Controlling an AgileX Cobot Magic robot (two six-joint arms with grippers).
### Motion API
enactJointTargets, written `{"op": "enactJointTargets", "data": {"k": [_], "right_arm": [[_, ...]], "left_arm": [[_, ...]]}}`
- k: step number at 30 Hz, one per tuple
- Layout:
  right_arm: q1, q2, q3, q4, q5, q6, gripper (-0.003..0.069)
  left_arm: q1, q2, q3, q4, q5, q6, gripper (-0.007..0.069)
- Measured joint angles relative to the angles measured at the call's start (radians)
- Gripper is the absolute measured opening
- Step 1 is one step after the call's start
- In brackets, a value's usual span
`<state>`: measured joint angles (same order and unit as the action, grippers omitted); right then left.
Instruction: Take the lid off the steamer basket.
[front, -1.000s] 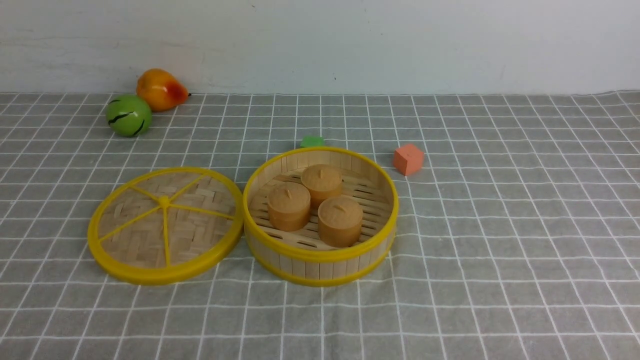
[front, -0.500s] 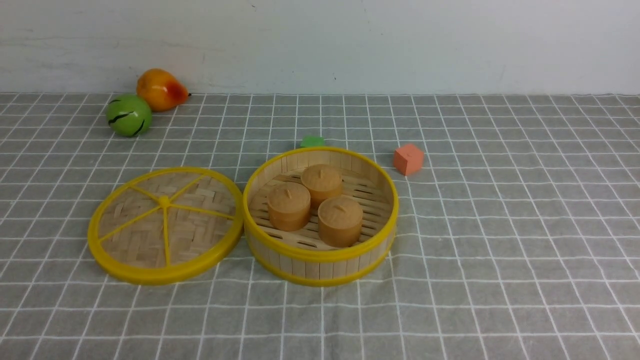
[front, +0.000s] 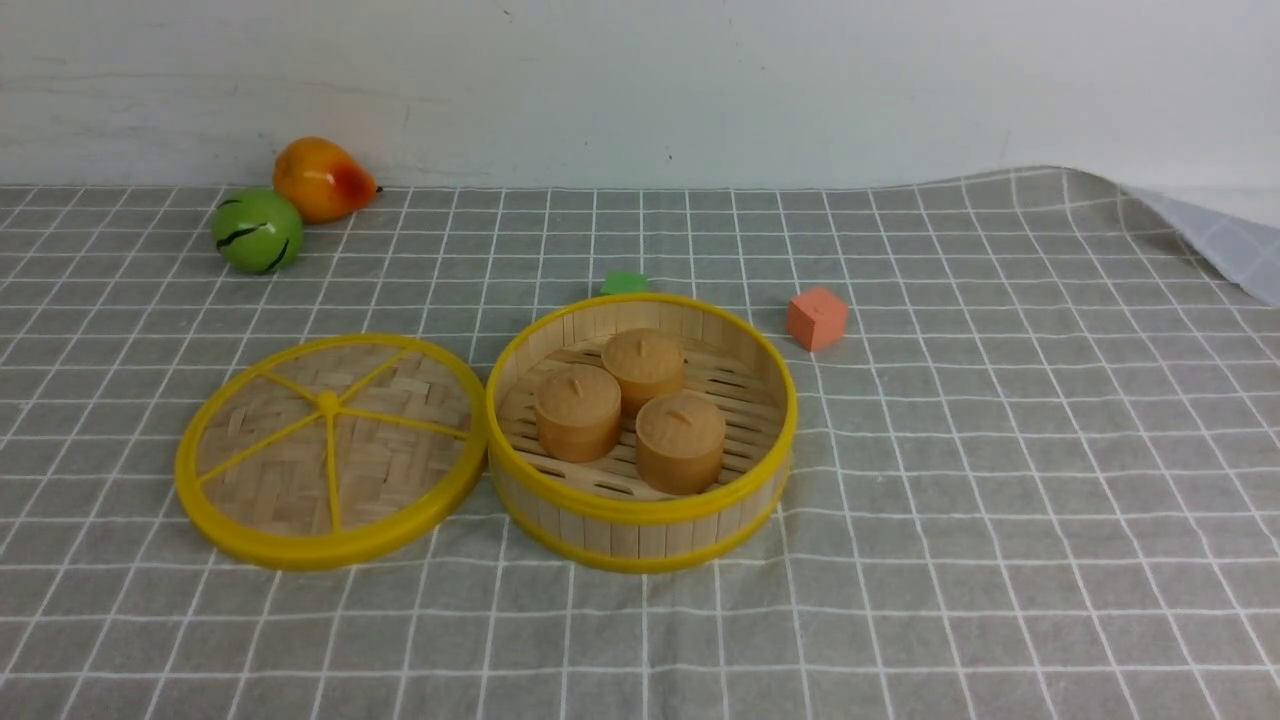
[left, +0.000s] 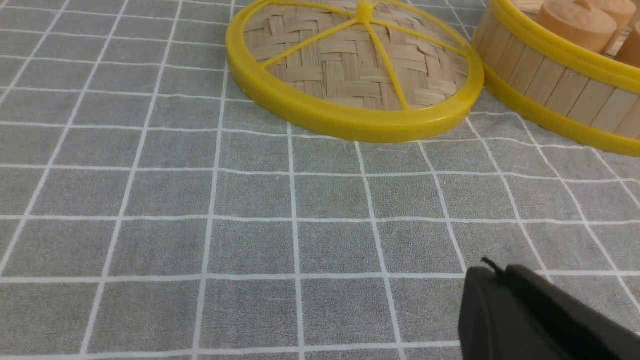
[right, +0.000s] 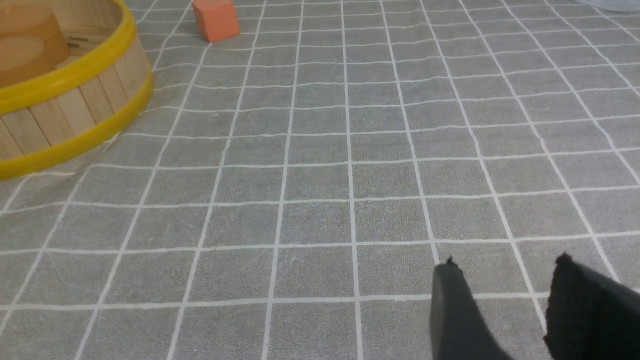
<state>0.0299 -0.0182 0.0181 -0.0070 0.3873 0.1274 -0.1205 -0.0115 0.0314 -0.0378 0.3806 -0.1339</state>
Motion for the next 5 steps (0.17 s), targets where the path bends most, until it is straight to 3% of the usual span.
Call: {"op": "enactJointTargets", "data": {"k": [5], "right_arm": [[0.0,0.0,0.0,0.0,0.0,0.0,0.0242]], "left_arm": [[0.0,0.0,0.0,0.0,0.0,0.0,0.0022]]}}
